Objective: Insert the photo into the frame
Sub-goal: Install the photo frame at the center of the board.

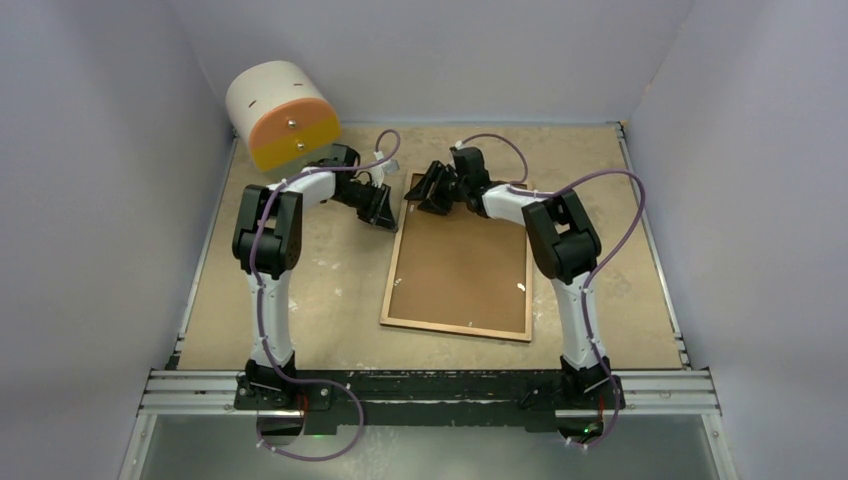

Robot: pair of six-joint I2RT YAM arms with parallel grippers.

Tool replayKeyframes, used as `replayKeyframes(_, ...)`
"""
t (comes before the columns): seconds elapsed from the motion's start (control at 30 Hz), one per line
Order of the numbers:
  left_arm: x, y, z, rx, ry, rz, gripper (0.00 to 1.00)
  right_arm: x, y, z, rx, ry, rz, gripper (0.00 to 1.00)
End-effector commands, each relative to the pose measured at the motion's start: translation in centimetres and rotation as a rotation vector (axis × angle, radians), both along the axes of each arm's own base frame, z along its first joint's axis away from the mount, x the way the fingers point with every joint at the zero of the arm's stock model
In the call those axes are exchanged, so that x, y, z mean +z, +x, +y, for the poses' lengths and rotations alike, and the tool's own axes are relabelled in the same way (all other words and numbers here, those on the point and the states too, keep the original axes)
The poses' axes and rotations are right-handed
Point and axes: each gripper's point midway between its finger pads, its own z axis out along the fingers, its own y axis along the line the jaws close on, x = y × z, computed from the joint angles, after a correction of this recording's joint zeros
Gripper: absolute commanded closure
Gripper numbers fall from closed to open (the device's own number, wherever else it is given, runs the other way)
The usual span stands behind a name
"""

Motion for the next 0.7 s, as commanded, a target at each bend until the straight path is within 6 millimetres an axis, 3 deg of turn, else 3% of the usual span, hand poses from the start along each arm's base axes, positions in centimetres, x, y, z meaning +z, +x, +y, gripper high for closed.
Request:
replayKeyframes(0.0, -1.2, -0.6, -0.2, -0.022, 0.042, -0.015, 0.79, -0.7, 0.1, 0.6, 0.011, -0.020, 0.004, 0.44)
replayKeyframes(0.67, -1.0, -0.4, -0.6, -0.020, 0.040, -0.022, 0.79, -1.1, -1.3, 2.0, 0.043, 0.019, 0.068, 0.44)
